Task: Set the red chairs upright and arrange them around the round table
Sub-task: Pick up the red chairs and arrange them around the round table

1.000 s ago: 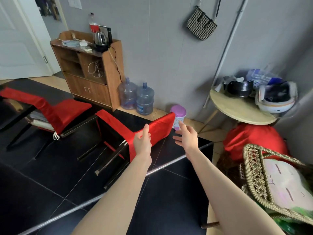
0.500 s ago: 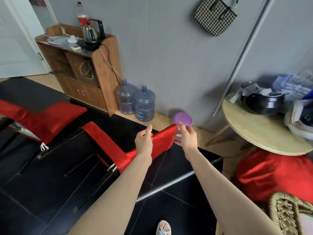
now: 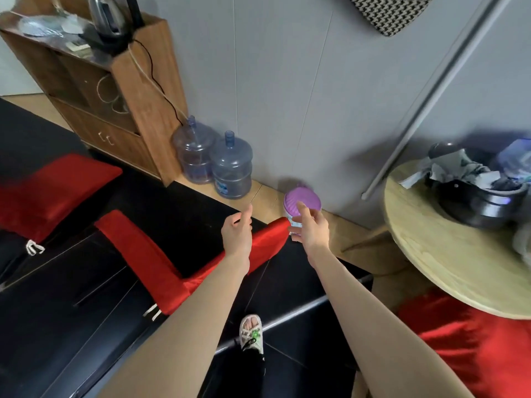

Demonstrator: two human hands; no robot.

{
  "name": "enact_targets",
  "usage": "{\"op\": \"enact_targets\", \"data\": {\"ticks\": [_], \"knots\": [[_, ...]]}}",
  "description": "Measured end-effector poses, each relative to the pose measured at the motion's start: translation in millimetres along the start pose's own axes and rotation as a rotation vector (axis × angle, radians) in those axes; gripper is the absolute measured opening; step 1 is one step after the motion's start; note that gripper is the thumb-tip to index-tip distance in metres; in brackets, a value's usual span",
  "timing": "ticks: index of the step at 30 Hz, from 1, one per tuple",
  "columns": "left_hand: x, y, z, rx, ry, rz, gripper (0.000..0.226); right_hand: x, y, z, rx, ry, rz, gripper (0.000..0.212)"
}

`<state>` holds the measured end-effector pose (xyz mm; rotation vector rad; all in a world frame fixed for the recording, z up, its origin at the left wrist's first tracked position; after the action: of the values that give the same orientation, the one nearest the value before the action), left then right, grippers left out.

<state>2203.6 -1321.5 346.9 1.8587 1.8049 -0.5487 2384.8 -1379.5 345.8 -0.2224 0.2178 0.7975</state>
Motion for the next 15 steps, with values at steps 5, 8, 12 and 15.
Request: {"op": "enact_targets", "data": {"ticks": [5, 8, 12, 15], "knots": [[66, 36, -10, 0.037, -0.030, -0.011, 0.053, 74, 15, -6, -0.080, 0.017, 0.010, 0.029], [108, 52, -16, 0.070, -0.056, -0.036, 0.056, 119, 32, -15, -0.127, 0.061, 0.033, 0.033], [159, 64, -14, 0.114, -0.094, -0.068, 0.056, 168, 51, -35, -0.159, 0.107, 0.057, 0.040], [188, 68, -5, 0.143, -0.122, -0.085, 0.057, 196, 58, -55, -0.168, 0.137, 0.065, 0.033]]}}
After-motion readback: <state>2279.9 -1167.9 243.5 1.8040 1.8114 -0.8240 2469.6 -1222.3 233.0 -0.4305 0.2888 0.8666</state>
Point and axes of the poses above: each hand's wrist, its own x-axis towards the middle knuckle, its own y-axis out of the palm, z = x × y, the point moved 8 cm from there along x, towards the middle knuckle, and after that the axes turned 7 degrees about -y, right-handed, at the moved point
